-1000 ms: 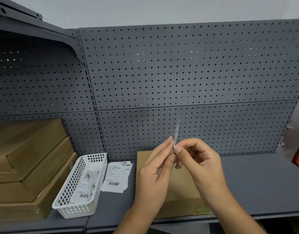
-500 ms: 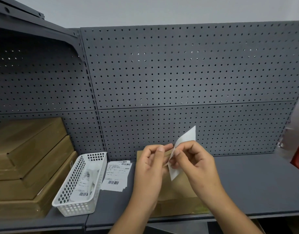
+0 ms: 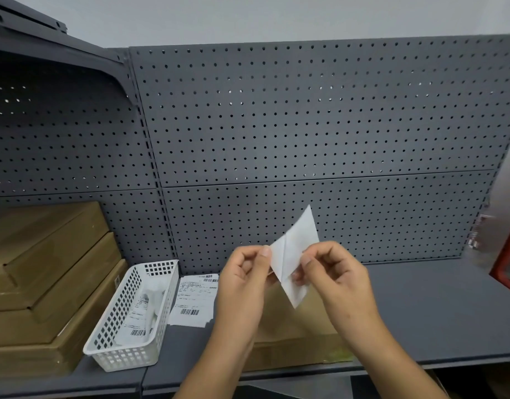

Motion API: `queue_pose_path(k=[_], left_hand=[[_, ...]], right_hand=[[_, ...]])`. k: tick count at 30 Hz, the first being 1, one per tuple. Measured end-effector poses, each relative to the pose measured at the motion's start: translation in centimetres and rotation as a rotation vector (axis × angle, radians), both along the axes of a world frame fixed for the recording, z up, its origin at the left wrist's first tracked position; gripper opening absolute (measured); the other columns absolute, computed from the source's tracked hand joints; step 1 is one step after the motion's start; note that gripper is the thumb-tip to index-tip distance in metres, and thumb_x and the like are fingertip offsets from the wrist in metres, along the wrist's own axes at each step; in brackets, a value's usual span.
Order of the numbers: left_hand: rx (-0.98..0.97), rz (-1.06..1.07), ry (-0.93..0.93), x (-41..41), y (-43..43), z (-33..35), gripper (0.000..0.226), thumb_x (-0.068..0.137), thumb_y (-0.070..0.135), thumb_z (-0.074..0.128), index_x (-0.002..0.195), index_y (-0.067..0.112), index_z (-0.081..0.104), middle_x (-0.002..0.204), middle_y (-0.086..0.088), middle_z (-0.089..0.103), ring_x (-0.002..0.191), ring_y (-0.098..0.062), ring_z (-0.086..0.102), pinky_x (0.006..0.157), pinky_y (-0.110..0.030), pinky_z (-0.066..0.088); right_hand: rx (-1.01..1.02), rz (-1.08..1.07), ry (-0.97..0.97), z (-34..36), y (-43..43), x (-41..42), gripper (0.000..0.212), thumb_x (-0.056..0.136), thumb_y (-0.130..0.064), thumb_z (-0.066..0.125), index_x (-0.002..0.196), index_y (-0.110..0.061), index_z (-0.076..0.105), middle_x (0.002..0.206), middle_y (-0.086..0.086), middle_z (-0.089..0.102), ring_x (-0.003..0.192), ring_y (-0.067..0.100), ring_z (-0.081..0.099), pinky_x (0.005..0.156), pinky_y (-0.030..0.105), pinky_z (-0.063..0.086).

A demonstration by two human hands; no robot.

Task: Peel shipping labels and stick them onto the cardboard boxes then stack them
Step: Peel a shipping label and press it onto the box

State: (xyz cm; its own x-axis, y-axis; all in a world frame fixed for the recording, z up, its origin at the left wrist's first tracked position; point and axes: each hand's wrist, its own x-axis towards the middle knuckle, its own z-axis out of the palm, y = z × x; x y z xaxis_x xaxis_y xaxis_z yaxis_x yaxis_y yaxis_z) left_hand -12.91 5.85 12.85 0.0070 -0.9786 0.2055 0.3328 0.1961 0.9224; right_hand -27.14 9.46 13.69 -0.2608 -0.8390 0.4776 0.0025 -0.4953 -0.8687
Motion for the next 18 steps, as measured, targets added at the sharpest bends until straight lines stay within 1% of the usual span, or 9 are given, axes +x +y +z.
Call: queue_pose_path(k=[4, 6, 8, 9, 11, 13, 15, 16, 18], left_hand=[[-0.006, 0.041, 0.029, 1.2, -1.0, 0.4, 0.014, 0.103, 0.019, 0.061, 0.104, 0.005, 0.064, 0.1, -0.012, 0.079, 0.1, -0.032, 0.077, 0.084, -0.039, 0.064], [-0.077, 0.047, -0.081, 1.2, -1.0, 0.4, 0.011, 0.102, 0.02, 0.061, 0.102, 0.01, 0.066, 0.097, -0.01, 0.079, 0.098, -0.031, 0.076, 0.084, -0.039, 0.065], [-0.2, 0.068, -0.264, 1.3, -0.9, 0.4, 0.007, 0.101, 0.022, 0.064, 0.098, 0.018, 0.069, 0.094, -0.002, 0.077, 0.094, -0.022, 0.074, 0.086, -0.036, 0.061], [-0.26, 0.084, -0.358, 1.3, -0.9, 0.5, 0.007, 0.101, 0.024, 0.065, 0.096, 0.023, 0.069, 0.092, 0.003, 0.076, 0.091, -0.015, 0.072, 0.085, -0.031, 0.058], [-0.355, 0.131, -0.512, 1.4, -0.6, 0.8, 0.008, 0.1, 0.027, 0.066, 0.094, 0.028, 0.07, 0.09, 0.012, 0.074, 0.088, -0.009, 0.069, 0.078, -0.025, 0.054], [-0.419, 0.15, -0.594, 1.4, -0.3, 1.1, 0.006, 0.1, 0.028, 0.067, 0.096, 0.028, 0.071, 0.091, 0.013, 0.074, 0.091, -0.012, 0.07, 0.079, -0.032, 0.055], [-0.468, 0.153, -0.639, 1.4, -0.1, 1.5, 0.006, 0.101, 0.028, 0.067, 0.097, 0.028, 0.071, 0.094, 0.013, 0.074, 0.094, -0.015, 0.07, 0.08, -0.039, 0.056], [-0.487, 0.164, -0.647, 1.4, -0.1, 1.7, 0.006, 0.1, 0.027, 0.067, 0.097, 0.028, 0.072, 0.095, 0.013, 0.074, 0.095, -0.014, 0.07, 0.08, -0.04, 0.056], [-0.518, 0.203, -0.651, 1.5, -0.4, 2.0, 0.003, 0.098, 0.027, 0.07, 0.098, 0.028, 0.073, 0.097, 0.016, 0.073, 0.098, -0.012, 0.069, 0.083, -0.037, 0.055]], right_hand=[[0.032, -0.044, -0.061, -0.2, 0.0, -1.6, 0.011, 0.096, 0.007, 0.06, 0.086, 0.005, 0.064, 0.073, 0.024, 0.066, 0.067, 0.028, 0.063, 0.066, 0.029, 0.056], [0.055, -0.027, 0.024, -0.3, 0.1, -1.7, 0.009, 0.096, 0.004, 0.062, 0.087, 0.003, 0.064, 0.075, 0.021, 0.065, 0.069, 0.03, 0.063, 0.069, 0.029, 0.055], [0.019, -0.093, 0.096, 0.1, 0.2, -1.5, 0.005, 0.096, -0.001, 0.066, 0.094, -0.006, 0.064, 0.083, 0.016, 0.064, 0.077, 0.031, 0.063, 0.074, 0.036, 0.055], [-0.025, -0.16, 0.153, 0.5, 0.3, -1.4, 0.008, 0.096, -0.006, 0.068, 0.1, -0.012, 0.065, 0.09, 0.009, 0.064, 0.083, 0.027, 0.063, 0.078, 0.039, 0.055], [-0.13, -0.296, 0.393, 1.8, 0.5, -1.4, 0.018, 0.095, -0.021, 0.072, 0.111, -0.024, 0.064, 0.106, -0.004, 0.06, 0.098, 0.019, 0.059, 0.086, 0.03, 0.049], [-0.179, -0.344, 0.723, 3.0, 0.3, -1.8, 0.025, 0.094, -0.037, 0.072, 0.117, -0.031, 0.065, 0.114, -0.014, 0.054, 0.112, 0.012, 0.047, 0.094, 0.019, 0.039], [-0.094, -0.256, 0.946, 3.8, -0.5, -2.4, 0.021, 0.093, -0.044, 0.07, 0.113, -0.038, 0.067, 0.112, -0.021, 0.056, 0.114, 0.008, 0.04, 0.097, 0.021, 0.037], [-0.035, -0.181, 0.988, 4.1, -0.9, -2.7, 0.014, 0.093, -0.044, 0.07, 0.106, -0.04, 0.068, 0.107, -0.02, 0.06, 0.111, 0.008, 0.041, 0.095, 0.024, 0.037], [0.059, -0.043, 0.923, 4.4, -1.5, -3.1, 0.002, 0.093, -0.039, 0.072, 0.092, -0.037, 0.072, 0.096, -0.016, 0.066, 0.097, 0.006, 0.049, 0.084, 0.023, 0.037]])
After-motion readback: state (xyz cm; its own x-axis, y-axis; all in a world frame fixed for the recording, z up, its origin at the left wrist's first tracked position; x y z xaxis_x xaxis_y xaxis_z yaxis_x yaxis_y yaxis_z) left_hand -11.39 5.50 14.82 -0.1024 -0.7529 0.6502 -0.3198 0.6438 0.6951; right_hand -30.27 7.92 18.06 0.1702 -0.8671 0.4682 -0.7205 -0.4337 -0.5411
